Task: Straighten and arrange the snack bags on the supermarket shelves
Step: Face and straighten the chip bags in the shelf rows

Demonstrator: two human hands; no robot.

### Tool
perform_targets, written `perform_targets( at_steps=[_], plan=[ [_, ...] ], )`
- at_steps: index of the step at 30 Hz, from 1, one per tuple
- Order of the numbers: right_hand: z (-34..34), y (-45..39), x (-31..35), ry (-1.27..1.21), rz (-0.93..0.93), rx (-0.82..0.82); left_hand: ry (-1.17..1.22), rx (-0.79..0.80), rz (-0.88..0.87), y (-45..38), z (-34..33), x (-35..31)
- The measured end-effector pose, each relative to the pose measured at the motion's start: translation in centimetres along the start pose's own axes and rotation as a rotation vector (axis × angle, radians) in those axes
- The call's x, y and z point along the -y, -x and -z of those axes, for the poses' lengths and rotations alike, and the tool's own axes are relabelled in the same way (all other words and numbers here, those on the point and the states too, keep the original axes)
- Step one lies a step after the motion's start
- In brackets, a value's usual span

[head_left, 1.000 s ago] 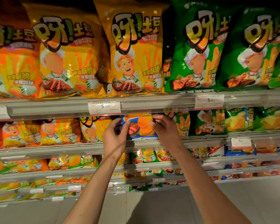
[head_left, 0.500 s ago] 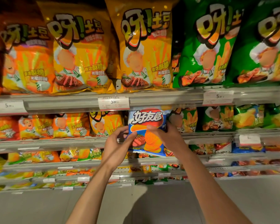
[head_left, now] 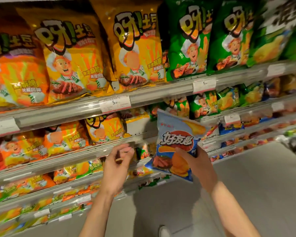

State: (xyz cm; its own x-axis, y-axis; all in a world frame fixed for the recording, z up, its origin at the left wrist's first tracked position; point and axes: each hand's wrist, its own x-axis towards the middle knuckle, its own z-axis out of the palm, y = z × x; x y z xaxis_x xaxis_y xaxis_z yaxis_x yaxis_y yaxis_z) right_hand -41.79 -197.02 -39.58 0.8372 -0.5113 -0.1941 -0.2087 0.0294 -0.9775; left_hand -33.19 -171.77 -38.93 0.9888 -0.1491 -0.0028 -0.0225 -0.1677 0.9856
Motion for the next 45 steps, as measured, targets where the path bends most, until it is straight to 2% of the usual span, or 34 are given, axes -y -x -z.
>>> perform_targets(
  at_steps=[5, 11, 15, 19, 28, 40, 45],
  plan=[
    [4.0, 5.0, -1.9, -0.036, -0.018, -0.127, 0.002, 0.157, -0.041, 1.9, -2.7, 0.2],
    [10.7, 7.6, -2.5, -0.013, -0.029, -0.259, 0.082, 0.247, -0.040, 3.3, -8.2, -0.8],
    [16.1, 7.5, -3.1, -0.087, -0.005, -0.306, -0.028, 0.324, -0.090, 3.4, -13.4, -1.8],
    [23.4, 6.1, -3.7, -0.154, -0.005, -0.387, -0.026, 0.319, -0.062, 4.2, -20.6, -4.0],
    [40.7, 2.3, -2.9, -0.211, 0.030, -0.461, 0.017, 0.345, -0.036, 6.9, -38.1, -8.9],
    [53.4, -6.1, -2.3, -0.242, 0.042, -0.497, 0.047, 0.382, -0.050, 3.0, -54.3, -11.2],
    [58.8, -10.0, -1.4, -0.190, 0.023, -0.518, 0.083, 0.463, -0.044, -0.1, -62.7, -11.5]
  ],
)
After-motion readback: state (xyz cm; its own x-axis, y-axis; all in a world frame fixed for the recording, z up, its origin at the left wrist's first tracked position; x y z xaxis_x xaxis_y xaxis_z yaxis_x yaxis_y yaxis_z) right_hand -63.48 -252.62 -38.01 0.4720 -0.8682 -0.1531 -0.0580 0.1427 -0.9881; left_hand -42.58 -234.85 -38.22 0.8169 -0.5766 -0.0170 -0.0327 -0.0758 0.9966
